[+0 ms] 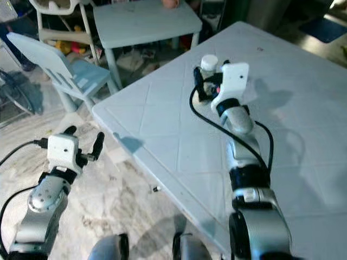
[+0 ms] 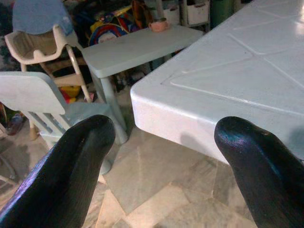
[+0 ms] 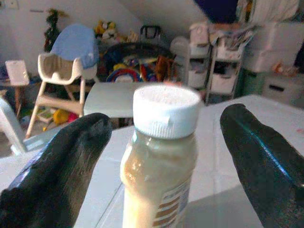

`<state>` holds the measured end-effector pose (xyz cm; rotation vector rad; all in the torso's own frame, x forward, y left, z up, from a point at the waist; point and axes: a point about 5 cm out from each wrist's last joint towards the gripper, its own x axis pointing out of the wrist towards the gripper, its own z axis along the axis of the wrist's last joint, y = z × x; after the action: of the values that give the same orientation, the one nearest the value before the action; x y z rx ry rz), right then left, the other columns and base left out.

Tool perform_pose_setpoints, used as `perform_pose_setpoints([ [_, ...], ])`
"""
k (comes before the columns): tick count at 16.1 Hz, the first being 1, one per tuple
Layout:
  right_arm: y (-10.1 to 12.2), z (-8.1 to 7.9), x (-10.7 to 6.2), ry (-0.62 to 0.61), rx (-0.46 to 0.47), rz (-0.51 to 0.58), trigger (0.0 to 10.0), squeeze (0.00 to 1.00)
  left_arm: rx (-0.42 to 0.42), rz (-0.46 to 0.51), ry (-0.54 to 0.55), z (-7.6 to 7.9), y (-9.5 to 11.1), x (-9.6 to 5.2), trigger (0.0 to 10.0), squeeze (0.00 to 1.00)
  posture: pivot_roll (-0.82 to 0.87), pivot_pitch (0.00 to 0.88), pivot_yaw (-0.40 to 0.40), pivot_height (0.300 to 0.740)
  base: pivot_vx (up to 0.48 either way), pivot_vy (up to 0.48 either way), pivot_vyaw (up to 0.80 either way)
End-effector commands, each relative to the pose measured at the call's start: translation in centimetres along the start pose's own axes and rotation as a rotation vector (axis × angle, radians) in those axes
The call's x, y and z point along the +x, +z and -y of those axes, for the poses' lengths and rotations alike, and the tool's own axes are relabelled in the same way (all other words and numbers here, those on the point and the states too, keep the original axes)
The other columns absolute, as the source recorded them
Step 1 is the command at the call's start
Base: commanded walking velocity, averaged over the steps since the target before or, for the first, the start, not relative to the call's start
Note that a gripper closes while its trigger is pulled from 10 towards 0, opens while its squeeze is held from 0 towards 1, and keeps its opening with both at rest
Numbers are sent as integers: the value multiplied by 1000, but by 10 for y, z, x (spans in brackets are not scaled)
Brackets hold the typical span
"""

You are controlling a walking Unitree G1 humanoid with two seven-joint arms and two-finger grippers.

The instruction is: Restocking fridge

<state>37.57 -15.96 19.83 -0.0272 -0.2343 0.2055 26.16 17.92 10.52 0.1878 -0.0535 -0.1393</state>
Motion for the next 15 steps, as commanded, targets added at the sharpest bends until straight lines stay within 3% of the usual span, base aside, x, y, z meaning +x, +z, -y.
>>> perform_pose_setpoints([
  [1,4,3,4,-6,-6,-3,10000,0,10,-20,8,-5,-3,-3,10000,0,133,201,10,740,0,0,0],
  [2,4,3,10,1,7,-26,10000,0,14,-25,13,-8,-3,-4,10000,0,137,202,8,740,0,0,0],
  [3,5,2,12,6,4,-32,7686,0,15,-25,15,-8,-2,-4,10000,0,140,201,7,740,0,0,0],
  [4,6,1,14,18,-4,-34,3451,0,15,-26,15,-9,-2,-4,10000,0,141,202,6,740,0,0,0],
  [6,15,0,23,38,-6,-19,0,0,16,-31,16,-8,-3,-6,10000,0,144,204,4,740,0,0,0],
  [10,20,-2,34,71,-18,-34,0,0,18,-38,15,-9,-4,-9,10000,0,155,205,-1,740,0,0,0],
  [15,15,1,33,59,-43,-64,0,0,21,-44,5,-9,-4,-6,10000,0,151,197,5,740,0,0,0],
])
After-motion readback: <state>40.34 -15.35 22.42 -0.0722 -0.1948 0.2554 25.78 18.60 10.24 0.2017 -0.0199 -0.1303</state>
